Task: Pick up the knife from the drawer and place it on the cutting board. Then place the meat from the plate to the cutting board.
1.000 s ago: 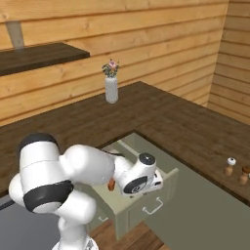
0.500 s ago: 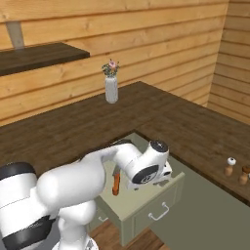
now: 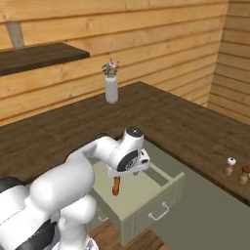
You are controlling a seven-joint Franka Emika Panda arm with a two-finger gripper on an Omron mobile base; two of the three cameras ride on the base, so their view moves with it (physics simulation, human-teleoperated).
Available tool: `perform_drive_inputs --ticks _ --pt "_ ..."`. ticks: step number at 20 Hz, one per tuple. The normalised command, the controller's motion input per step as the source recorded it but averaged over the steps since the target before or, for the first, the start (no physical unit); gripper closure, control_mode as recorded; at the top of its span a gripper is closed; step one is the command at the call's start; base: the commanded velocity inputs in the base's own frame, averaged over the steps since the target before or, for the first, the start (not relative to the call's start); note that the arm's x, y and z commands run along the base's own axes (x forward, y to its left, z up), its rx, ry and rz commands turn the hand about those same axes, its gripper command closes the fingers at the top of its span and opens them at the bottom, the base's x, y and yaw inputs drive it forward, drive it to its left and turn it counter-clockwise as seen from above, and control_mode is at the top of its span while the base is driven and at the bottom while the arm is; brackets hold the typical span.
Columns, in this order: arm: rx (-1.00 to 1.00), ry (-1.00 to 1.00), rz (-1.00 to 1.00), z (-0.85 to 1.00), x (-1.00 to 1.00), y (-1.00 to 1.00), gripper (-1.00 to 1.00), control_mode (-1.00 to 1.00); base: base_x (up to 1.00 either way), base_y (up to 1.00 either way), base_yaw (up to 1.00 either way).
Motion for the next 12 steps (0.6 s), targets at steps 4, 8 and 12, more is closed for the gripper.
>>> perform_drive_inputs --ticks 4,8,12 --pt "0.03 0.01 -0.25 -0.20 0.36 0.59 -1.00 -1.00 0.00 0.00 0.00" --pt "0.07 0.02 -0.32 -0.34 0.12 0.36 -1.00 -1.00 0.00 0.00 0.00" --pt "0.07 0.00 -0.26 -0.30 0.01 0.10 -1.00 -1.00 0.00 0.00 0.00"
